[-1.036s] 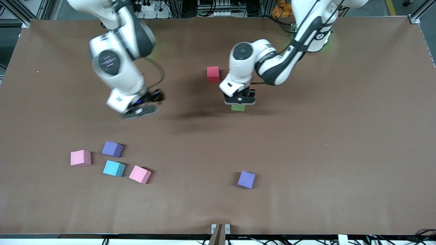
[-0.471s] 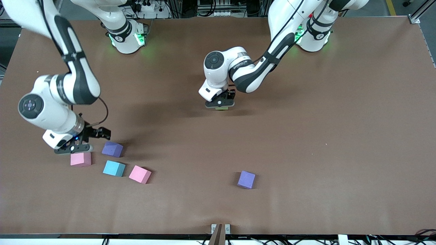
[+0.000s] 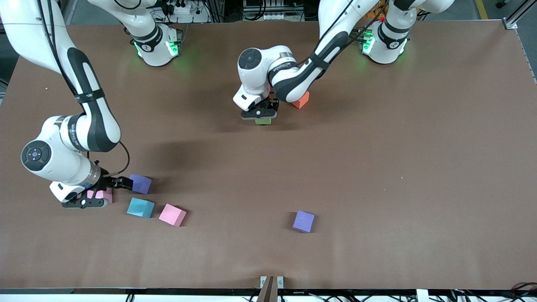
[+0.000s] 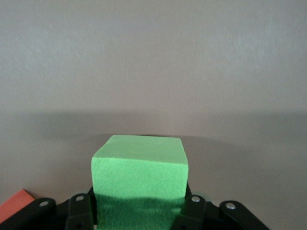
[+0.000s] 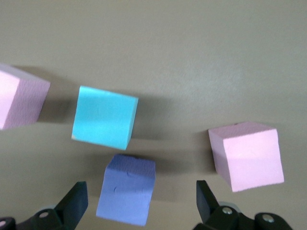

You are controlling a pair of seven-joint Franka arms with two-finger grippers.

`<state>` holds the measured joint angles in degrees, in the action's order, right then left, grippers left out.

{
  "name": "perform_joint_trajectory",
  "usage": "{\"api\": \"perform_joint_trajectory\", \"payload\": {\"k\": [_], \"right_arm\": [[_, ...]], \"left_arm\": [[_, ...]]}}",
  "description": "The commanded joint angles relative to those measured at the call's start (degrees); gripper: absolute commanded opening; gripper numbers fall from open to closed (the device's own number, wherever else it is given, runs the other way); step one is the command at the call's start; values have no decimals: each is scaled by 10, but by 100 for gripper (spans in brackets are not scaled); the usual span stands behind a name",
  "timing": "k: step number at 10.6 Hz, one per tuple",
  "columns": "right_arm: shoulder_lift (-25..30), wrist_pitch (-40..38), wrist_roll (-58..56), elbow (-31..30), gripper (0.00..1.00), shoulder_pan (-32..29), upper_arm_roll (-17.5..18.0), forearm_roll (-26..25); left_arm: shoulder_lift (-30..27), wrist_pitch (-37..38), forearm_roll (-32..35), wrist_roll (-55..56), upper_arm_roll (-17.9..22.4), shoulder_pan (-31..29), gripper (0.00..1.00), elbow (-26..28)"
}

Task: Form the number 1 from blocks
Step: 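Place the green cube below the pink cube while the right gripper reaches purple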

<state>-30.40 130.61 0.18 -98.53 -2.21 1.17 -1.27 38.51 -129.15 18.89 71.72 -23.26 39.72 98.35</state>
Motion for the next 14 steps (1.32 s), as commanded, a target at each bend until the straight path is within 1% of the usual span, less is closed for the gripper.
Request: {"api": "perform_joint_trajectory", "payload": {"k": [1, 4, 8, 10, 14], "right_arm": [[-39, -10, 44, 33, 100, -12, 9, -6], [-55, -11, 65, 31, 100, -27, 8, 0], [-56, -25, 106, 26, 100, -20, 11, 7], [-56, -38, 107, 25, 100, -18, 11, 31], [-56, -43, 108, 12, 100, -13, 12, 62]], "left_arm": [[4, 8, 6, 9, 2, 7, 0, 3], [6, 8, 5, 8, 1, 11, 0, 13], [10, 8, 5, 9, 1, 21, 0, 22], [10, 7, 5, 9, 1, 21, 0, 20], [9, 5, 2, 10, 0, 24, 0, 18]]}}
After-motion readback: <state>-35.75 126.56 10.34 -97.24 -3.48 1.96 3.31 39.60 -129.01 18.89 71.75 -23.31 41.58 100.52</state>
